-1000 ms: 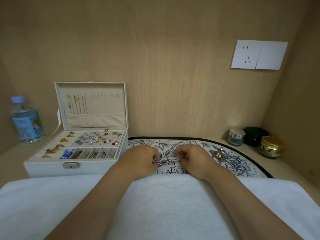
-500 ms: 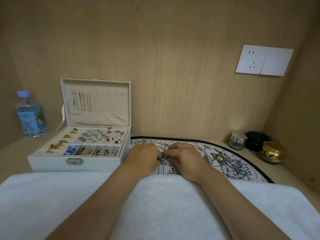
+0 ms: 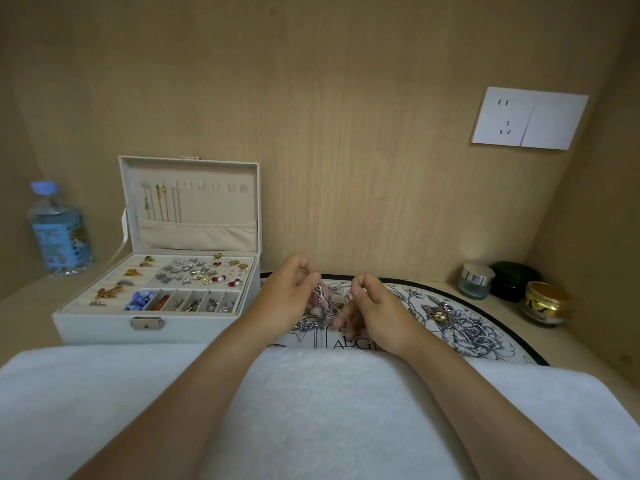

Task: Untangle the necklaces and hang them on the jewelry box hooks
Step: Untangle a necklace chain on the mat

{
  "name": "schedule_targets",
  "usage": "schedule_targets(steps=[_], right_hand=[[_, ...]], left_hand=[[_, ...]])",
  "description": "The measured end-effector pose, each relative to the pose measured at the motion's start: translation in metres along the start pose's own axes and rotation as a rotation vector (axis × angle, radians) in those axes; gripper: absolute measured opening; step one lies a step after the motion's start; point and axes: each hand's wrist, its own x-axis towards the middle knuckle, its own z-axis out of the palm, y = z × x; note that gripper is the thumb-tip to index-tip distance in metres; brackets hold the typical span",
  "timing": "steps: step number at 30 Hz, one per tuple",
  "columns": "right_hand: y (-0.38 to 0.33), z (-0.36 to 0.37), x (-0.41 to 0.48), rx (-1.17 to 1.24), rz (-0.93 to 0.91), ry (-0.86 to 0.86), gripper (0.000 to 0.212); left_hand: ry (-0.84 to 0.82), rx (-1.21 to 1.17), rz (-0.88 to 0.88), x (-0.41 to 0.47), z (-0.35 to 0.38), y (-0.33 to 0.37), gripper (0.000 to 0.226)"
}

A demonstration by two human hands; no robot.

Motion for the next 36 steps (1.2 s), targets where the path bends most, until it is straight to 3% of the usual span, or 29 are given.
schedule_targets(steps=[7, 16, 20, 25, 29, 31, 33, 36], right_hand=[[-0.003, -0.005, -0.001, -0.118, -0.020, 0.036, 0.021], [-0.005, -0.008, 0.000, -0.110, -0.098, 0.236, 0.018], [-0.010, -0.015, -0.001, -0.058, -0.096, 0.318, 0.014], [-0.011, -0.018, -0.004, 0.019, -0.012, 0.184, 0.019], [-0.017, -0.019, -0.006, 0.105, 0.012, 0.142, 0.018], [-0.019, -0.020, -0.008, 0.079, 0.008, 0.136, 0.017], [-0.017, -0.021, -0.008, 0.029, -0.003, 0.140, 0.014], [-0.011, -0.024, -0.007, -0.052, 0.000, 0.173, 0.015]], left_hand=[[0.038, -0.226, -0.127, 0.003, -0.002, -0.001, 0.011], [-0.040, -0.016, -0.053, 0.003, -0.007, -0.004, 0.007], [-0.118, -0.101, -0.055, -0.001, -0.007, -0.007, 0.041], [0.010, -0.276, -0.013, -0.003, 0.004, -0.005, 0.054], [0.035, -0.392, -0.058, -0.005, 0.011, 0.002, 0.046], [0.047, -0.277, -0.066, -0.005, 0.012, 0.001, 0.041], [-0.002, -0.219, -0.088, -0.003, 0.011, -0.004, 0.034], [-0.137, -0.314, -0.192, -0.002, 0.006, -0.005, 0.032]])
